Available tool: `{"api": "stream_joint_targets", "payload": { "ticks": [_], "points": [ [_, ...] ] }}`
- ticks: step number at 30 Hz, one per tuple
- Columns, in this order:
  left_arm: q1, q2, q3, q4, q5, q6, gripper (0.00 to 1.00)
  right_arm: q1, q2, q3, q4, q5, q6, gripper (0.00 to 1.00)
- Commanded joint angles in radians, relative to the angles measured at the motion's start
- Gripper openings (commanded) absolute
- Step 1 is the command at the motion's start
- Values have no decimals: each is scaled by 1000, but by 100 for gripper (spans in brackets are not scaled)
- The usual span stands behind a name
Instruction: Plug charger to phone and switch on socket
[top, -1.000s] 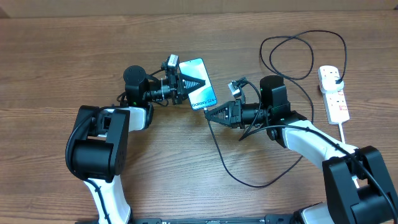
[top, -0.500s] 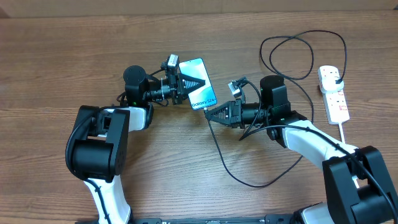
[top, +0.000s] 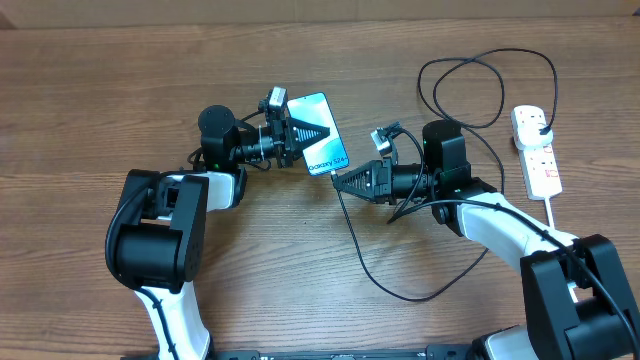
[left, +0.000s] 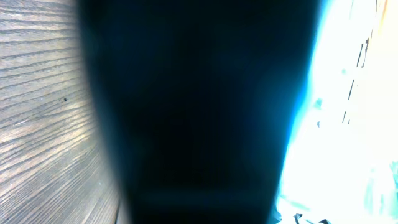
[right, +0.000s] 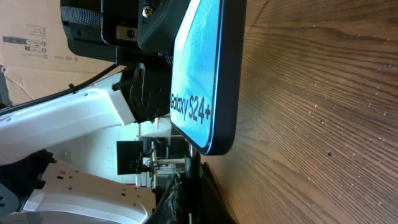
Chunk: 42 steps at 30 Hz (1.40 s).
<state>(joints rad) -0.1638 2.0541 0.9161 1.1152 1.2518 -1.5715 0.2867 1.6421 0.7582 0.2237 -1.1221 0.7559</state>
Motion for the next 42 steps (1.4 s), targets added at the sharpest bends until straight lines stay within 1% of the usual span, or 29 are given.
{"api": "stream_joint_targets", "payload": {
  "ticks": [1, 42],
  "points": [
    [-7, -5, 3, 11, 30, 23, 4, -13, -13, -5, 14, 22, 0, 4],
    [-7, -5, 3, 11, 16, 23, 4, 13, -13, -5, 6, -16, 2, 4]
  ]
}}
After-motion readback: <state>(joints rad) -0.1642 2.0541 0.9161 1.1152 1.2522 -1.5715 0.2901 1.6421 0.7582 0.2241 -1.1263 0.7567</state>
